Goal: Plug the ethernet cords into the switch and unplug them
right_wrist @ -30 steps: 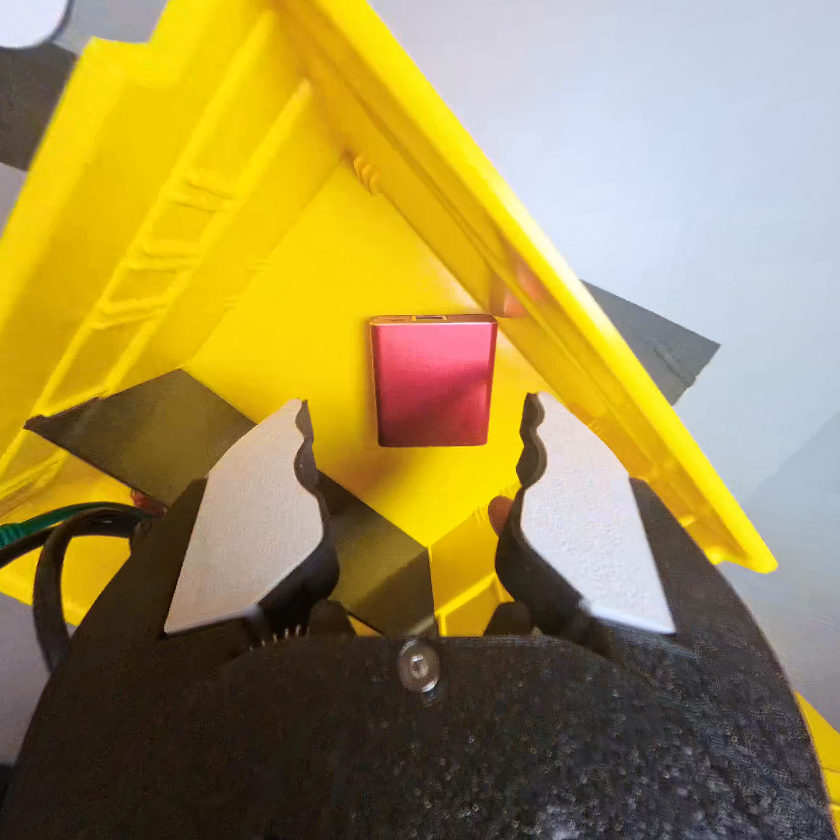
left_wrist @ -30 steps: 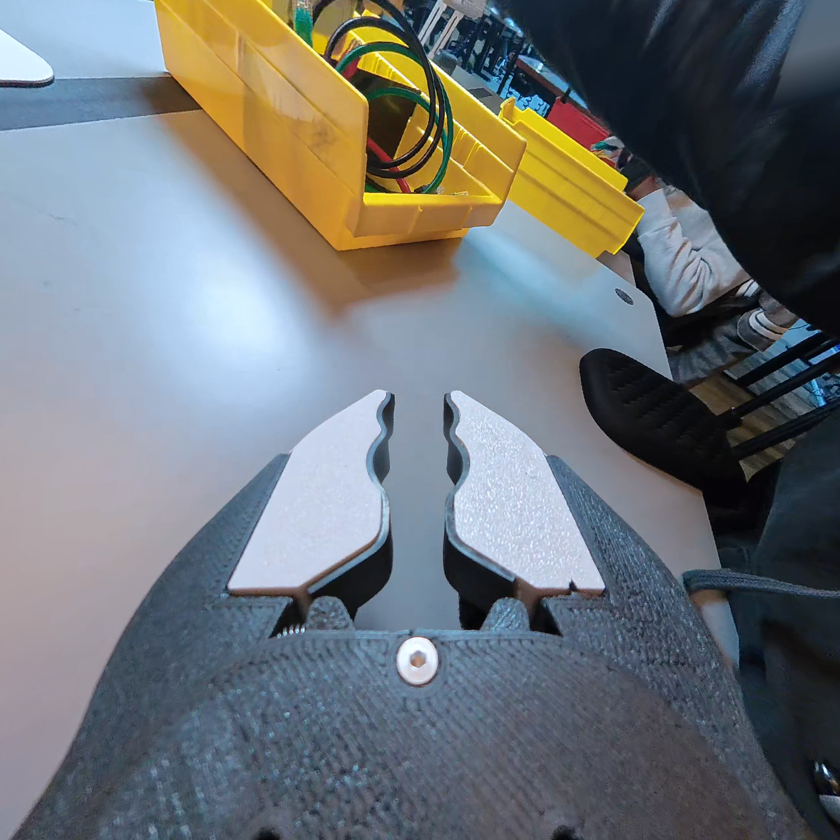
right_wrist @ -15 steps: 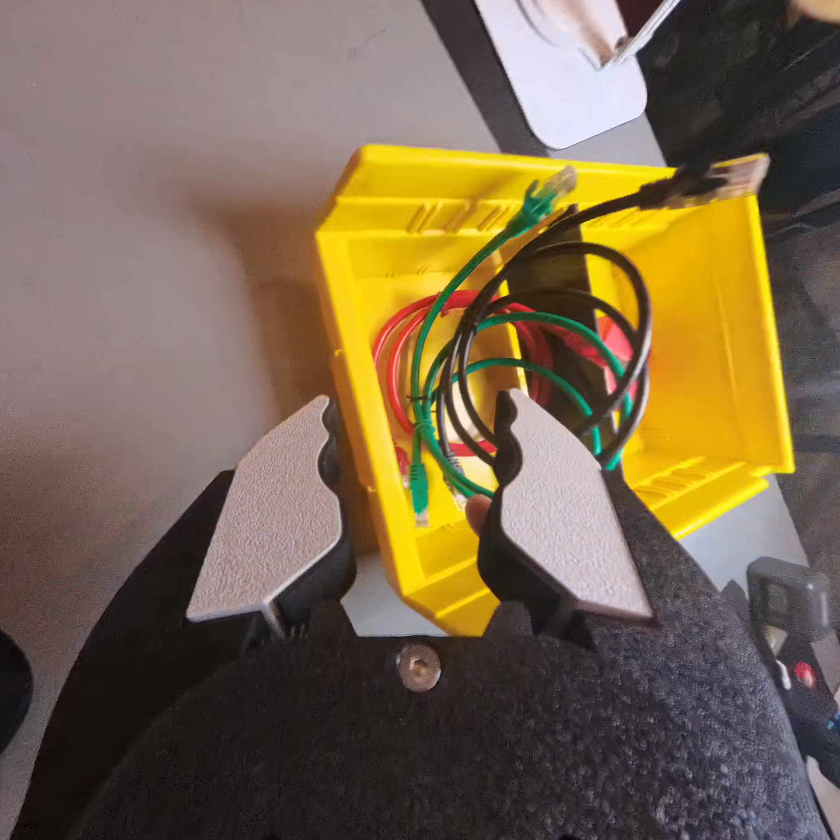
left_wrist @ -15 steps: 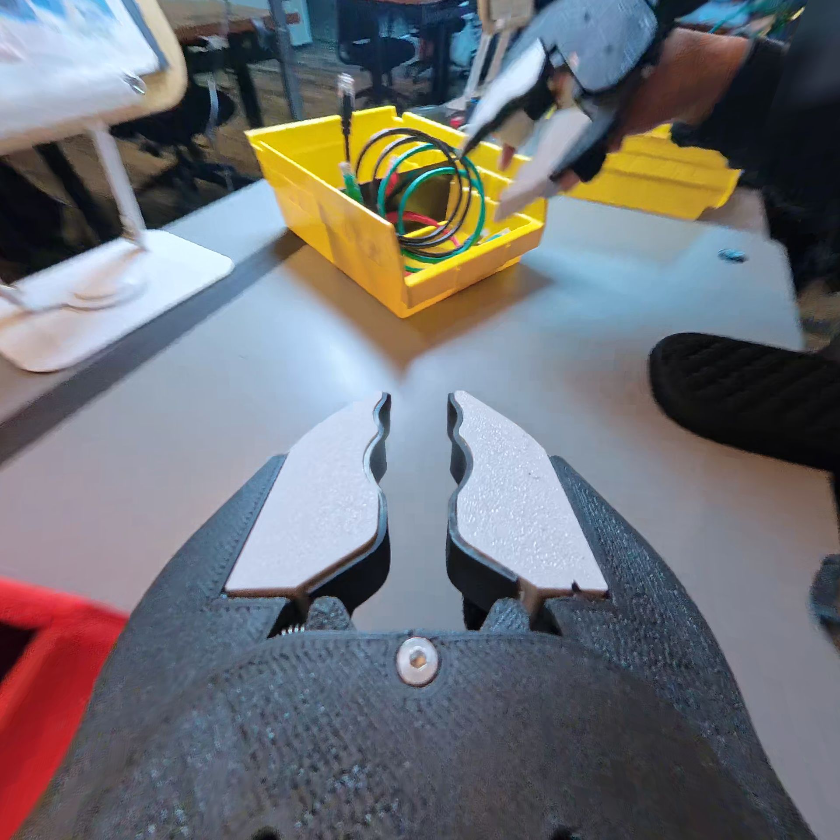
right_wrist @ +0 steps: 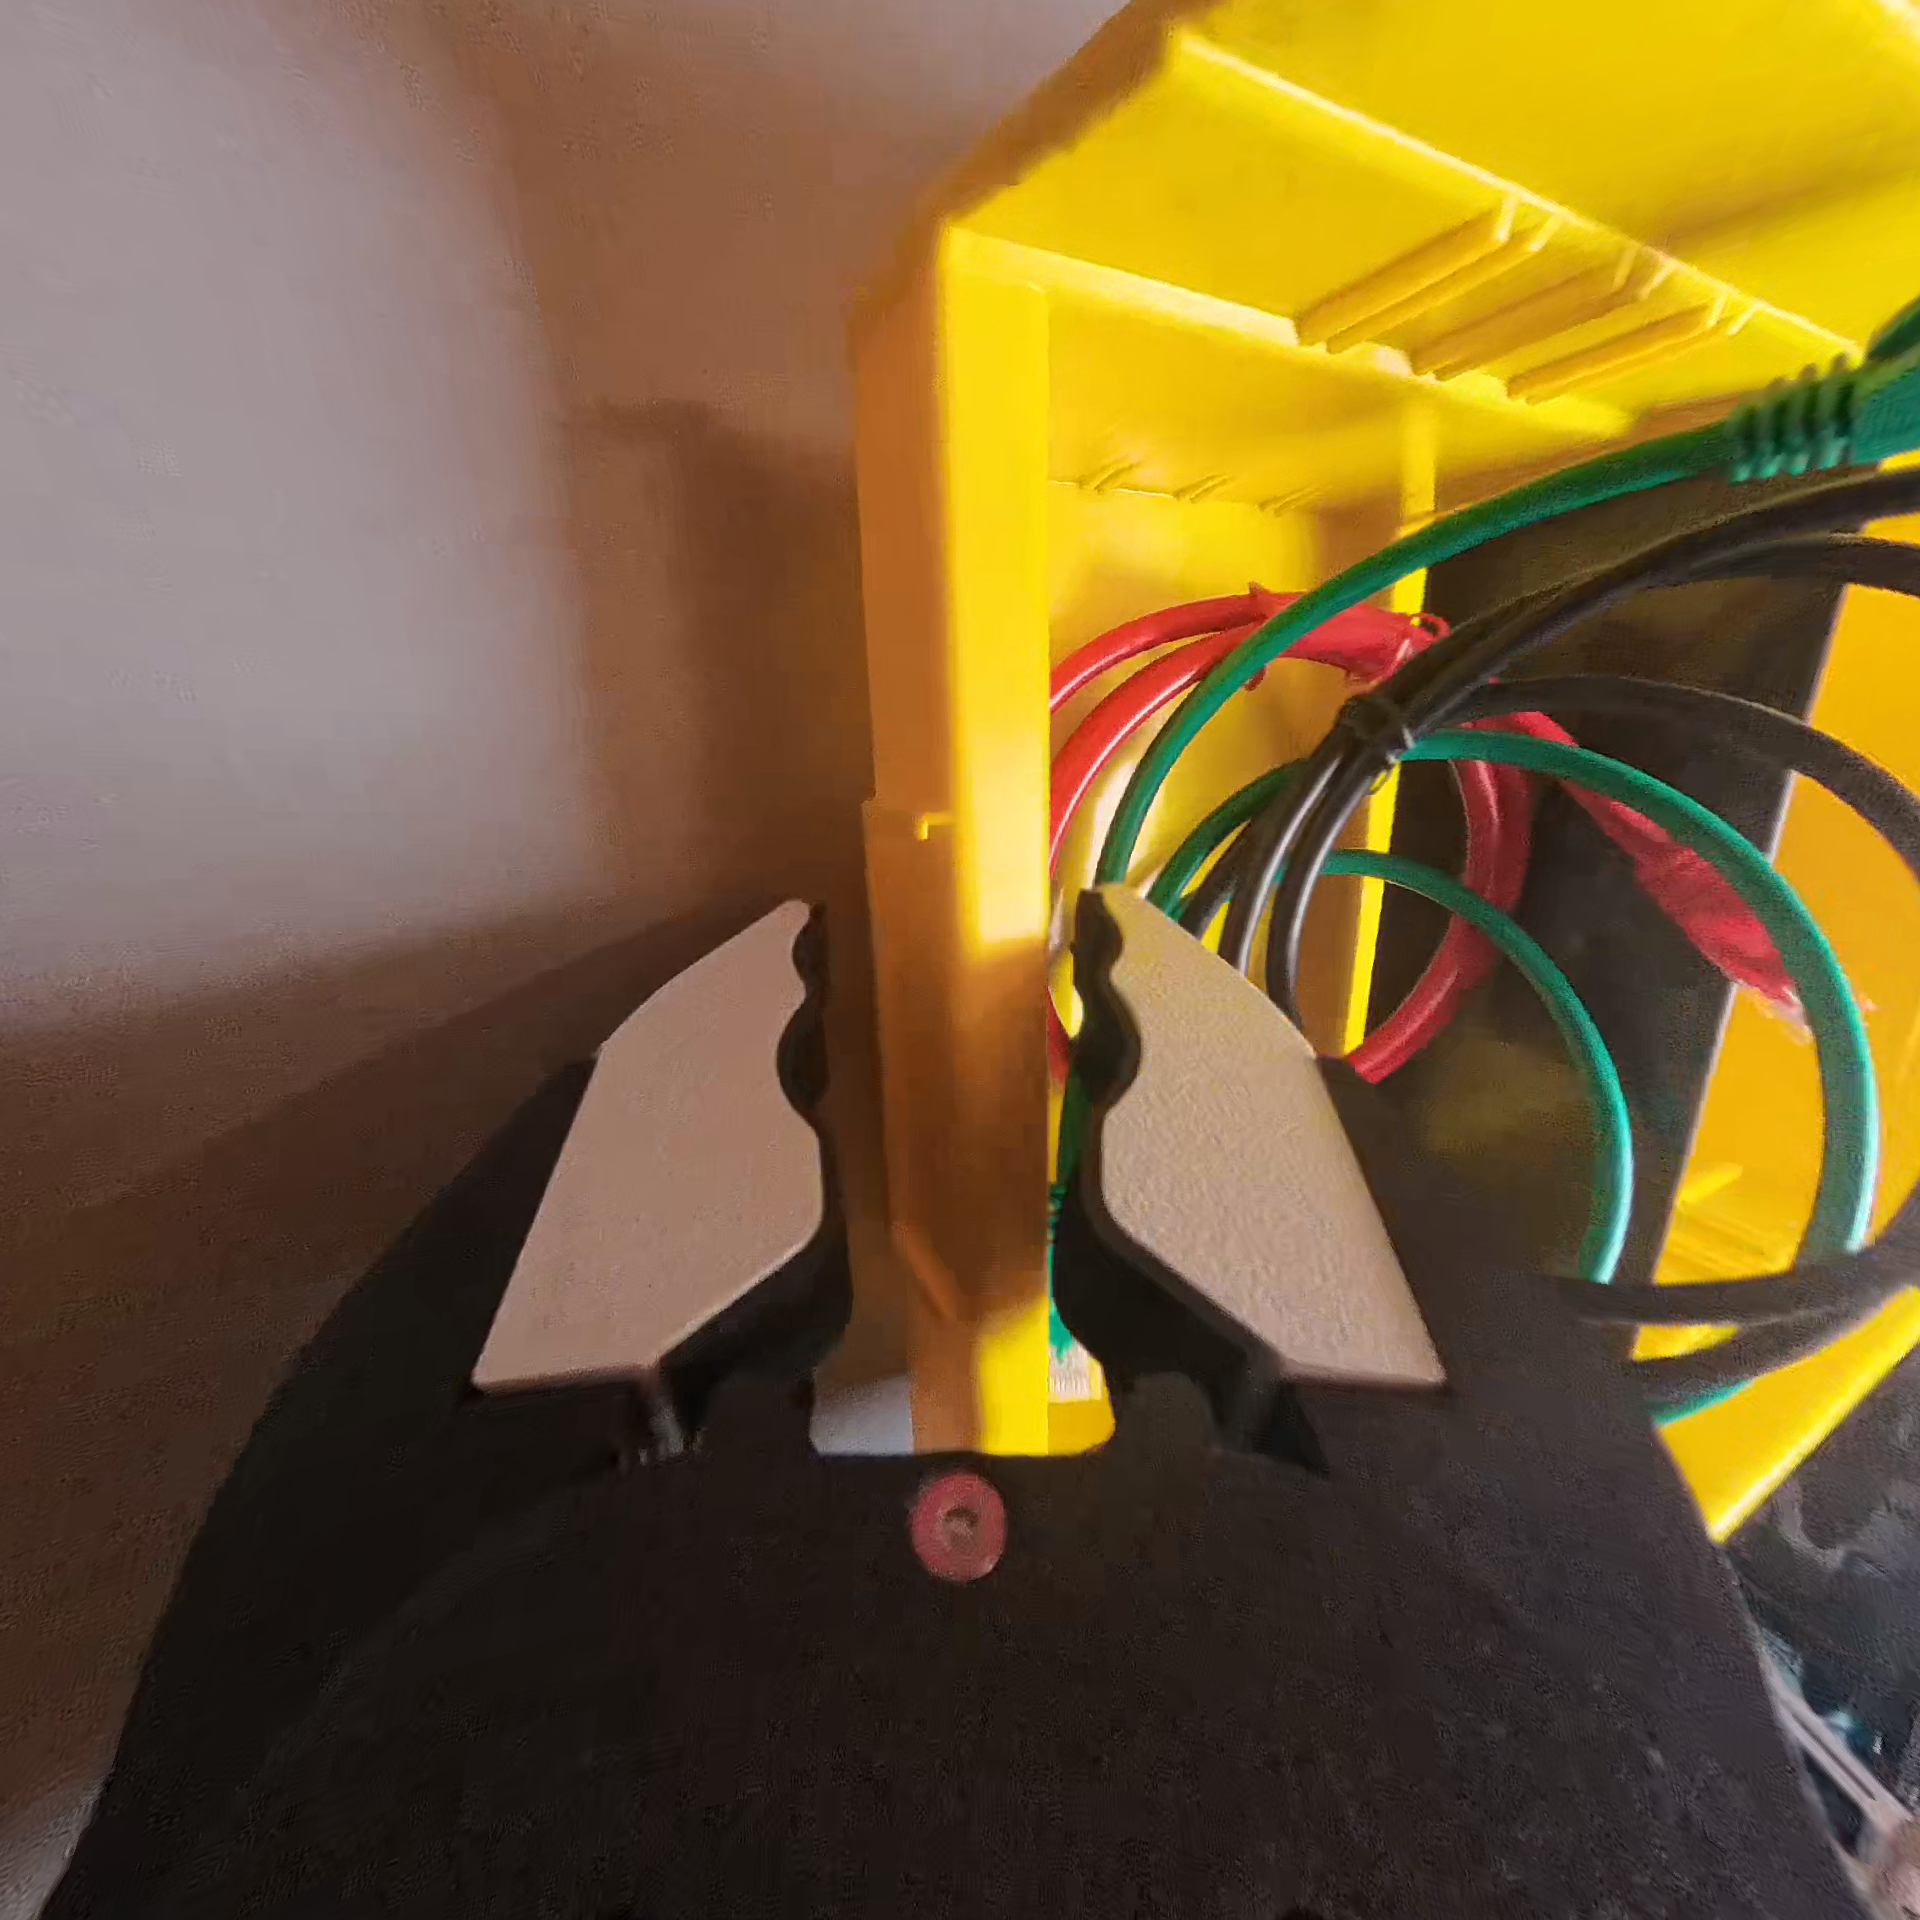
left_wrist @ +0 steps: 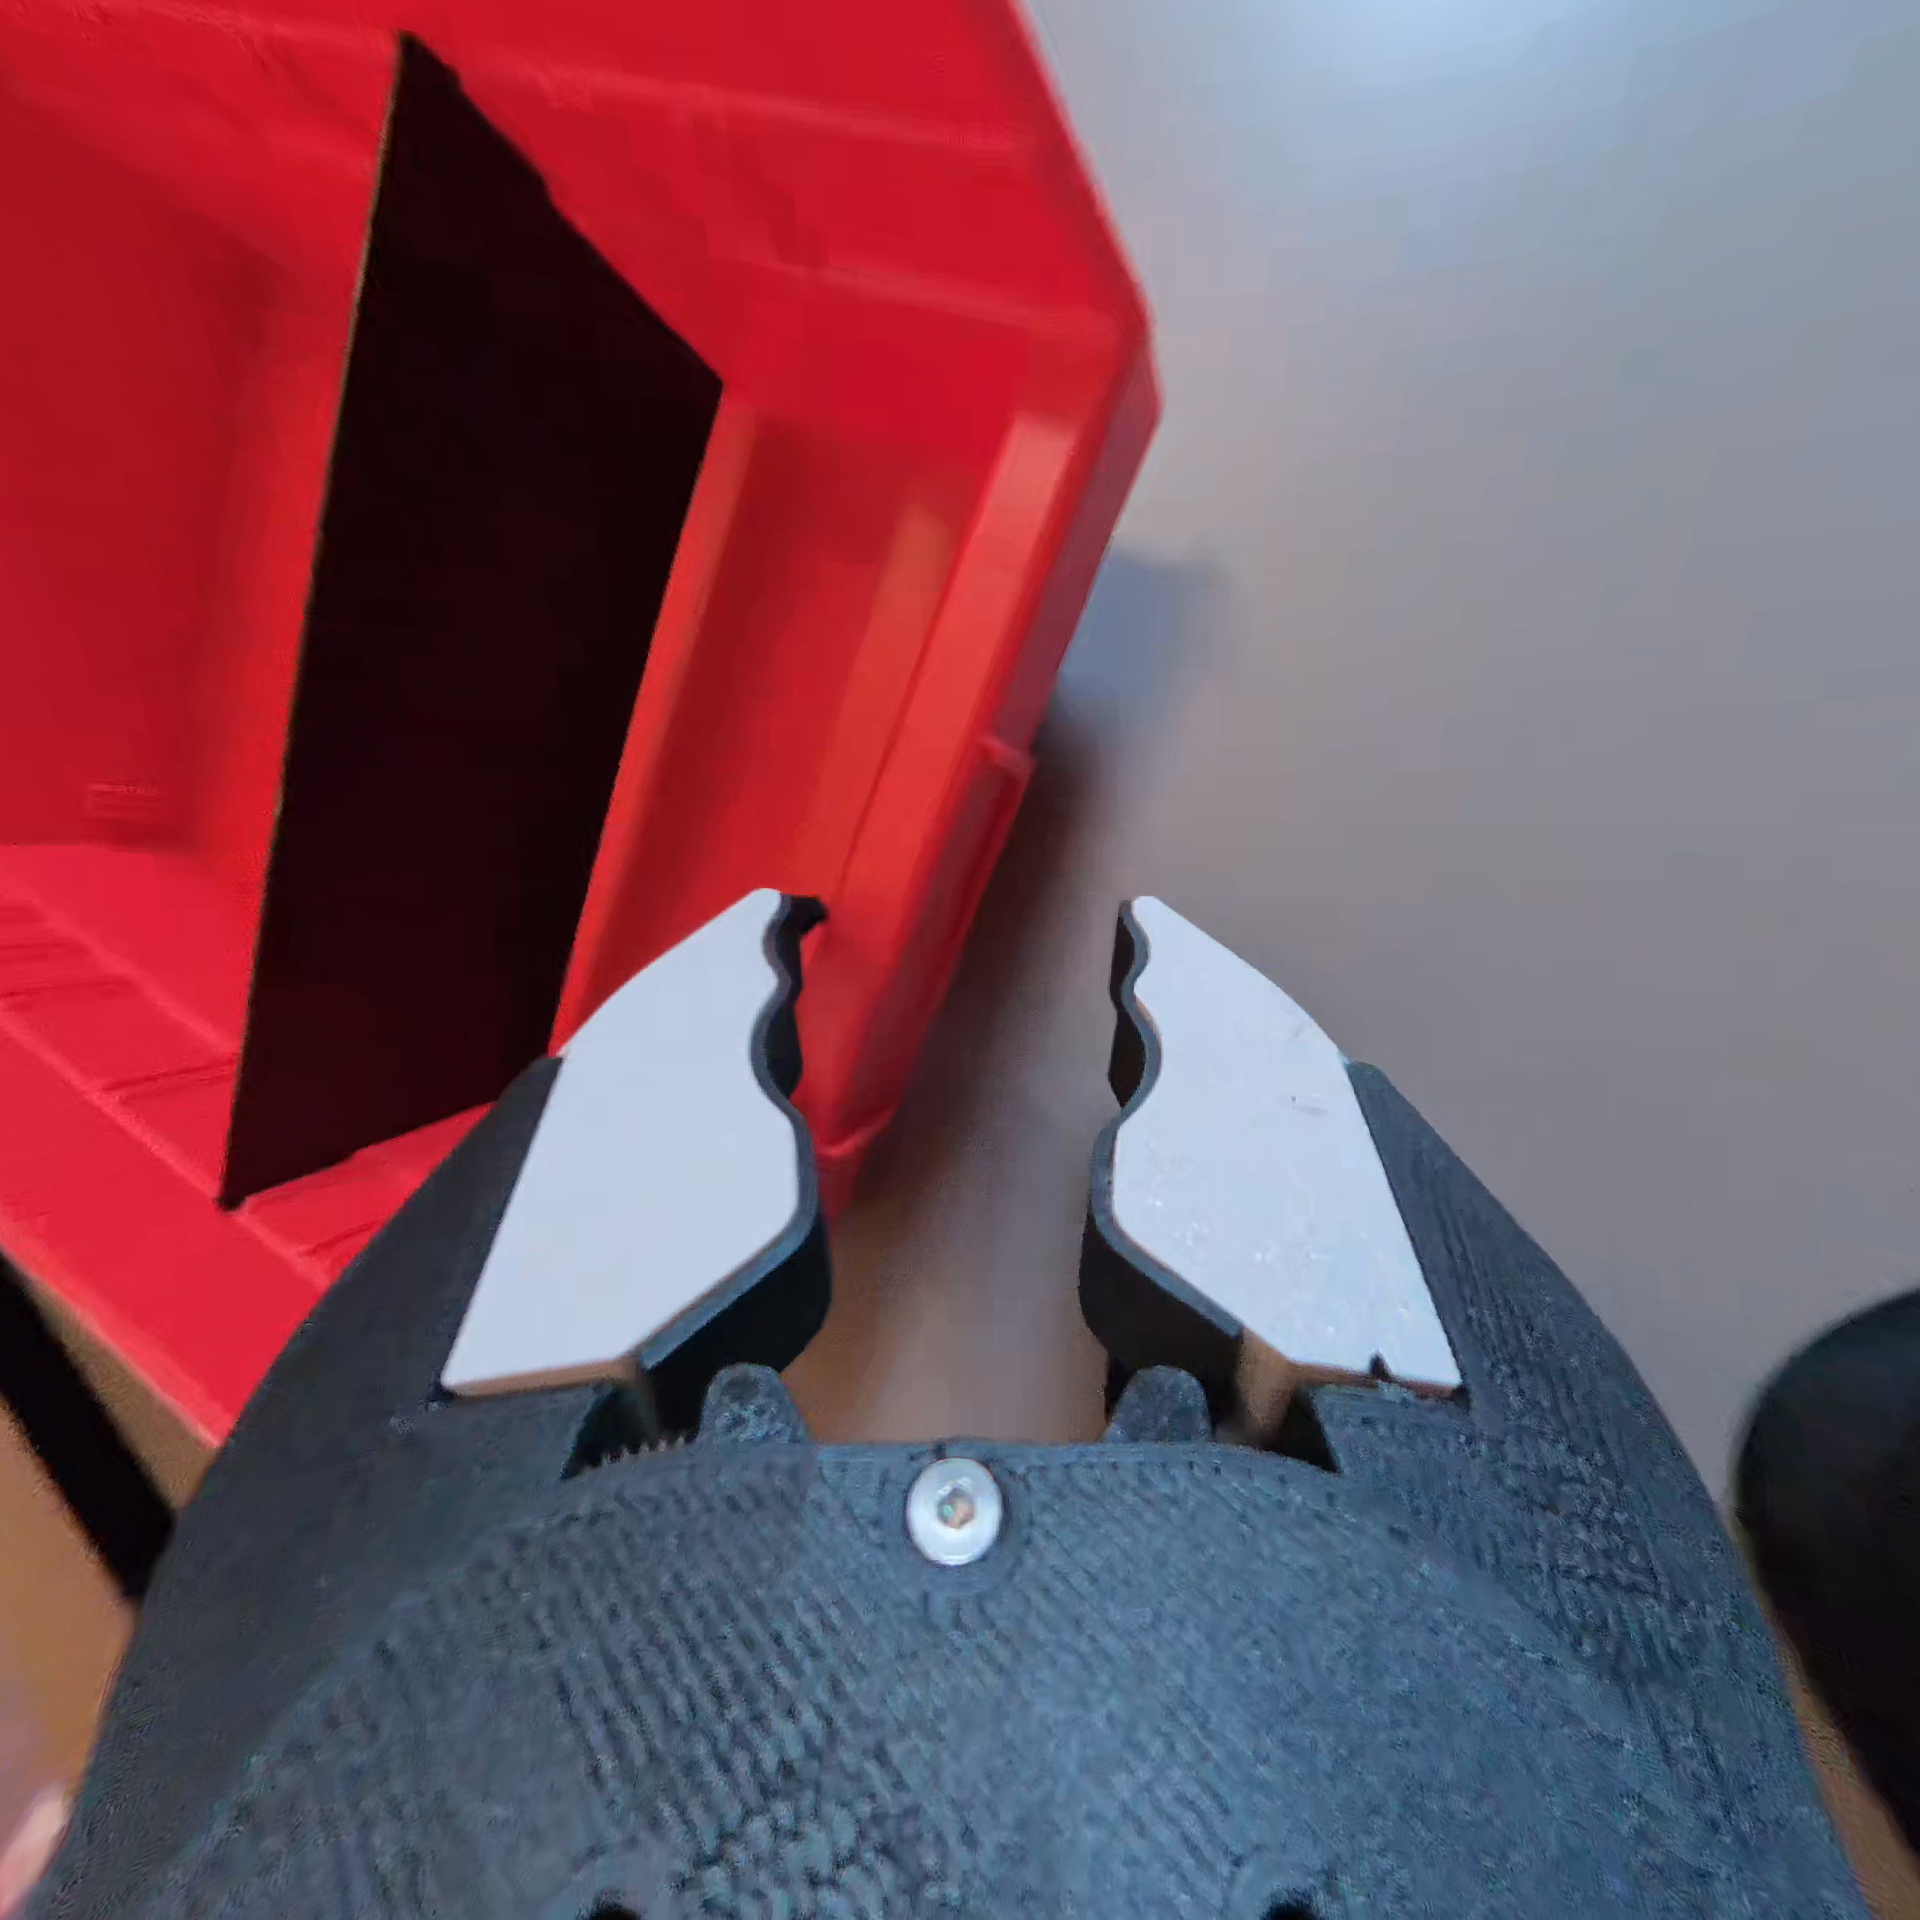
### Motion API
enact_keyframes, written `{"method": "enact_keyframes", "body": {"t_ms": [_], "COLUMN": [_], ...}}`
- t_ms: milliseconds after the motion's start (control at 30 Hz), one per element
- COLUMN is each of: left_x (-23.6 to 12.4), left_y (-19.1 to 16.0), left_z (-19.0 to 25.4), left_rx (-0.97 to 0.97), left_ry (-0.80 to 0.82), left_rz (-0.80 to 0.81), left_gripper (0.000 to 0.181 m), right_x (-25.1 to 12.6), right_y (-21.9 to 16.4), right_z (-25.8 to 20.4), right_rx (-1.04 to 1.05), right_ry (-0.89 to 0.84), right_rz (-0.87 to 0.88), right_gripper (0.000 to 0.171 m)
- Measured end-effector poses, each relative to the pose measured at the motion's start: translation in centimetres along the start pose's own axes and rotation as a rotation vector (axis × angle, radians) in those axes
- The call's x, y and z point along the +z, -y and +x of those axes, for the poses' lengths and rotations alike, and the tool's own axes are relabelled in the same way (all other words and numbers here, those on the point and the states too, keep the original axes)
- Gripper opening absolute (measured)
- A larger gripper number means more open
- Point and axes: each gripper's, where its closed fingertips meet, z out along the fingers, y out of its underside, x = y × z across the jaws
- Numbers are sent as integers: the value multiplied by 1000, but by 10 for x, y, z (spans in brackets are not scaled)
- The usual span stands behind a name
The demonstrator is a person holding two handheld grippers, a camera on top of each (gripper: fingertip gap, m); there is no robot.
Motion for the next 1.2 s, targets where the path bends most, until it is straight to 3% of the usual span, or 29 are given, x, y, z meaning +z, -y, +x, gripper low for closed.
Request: {"method": "enact_keyframes", "body": {"t_ms": [33,267,333,533,700,867,967,1100,1200], "left_x": [4,30,37,46,47,49,51,36,2], "left_y": [-3,-10,-2,39,89,143,162,167,176], "left_z": [-3,-18,-14,5,59,104,112,116,137], "left_rx": [28,199,273,373,535,686,722,522,296], "left_ry": [10,45,45,100,41,37,81,75,-9], "left_rz": [-29,-178,-130,7,134,281,330,379,519], "left_gripper": [55,48,32,30,31,31,36,47,42], "right_x": [3,0,-6,-34,-59,-127,-165,-183,-158], "right_y": [1,-2,-2,2,3,21,-2,-76,-107], "right_z": [0,-5,-15,-65,-105,-126,-107,-69,-61], "right_rx": [-9,-93,-124,-200,-209,132,443,797,963], "right_ry": [3,-8,-10,-18,-65,-52,-147,-395,-366], "right_rz": [-4,14,29,113,208,526,677,727,674], "right_gripper": [38,30,30,30,32,37,37,37,57]}}
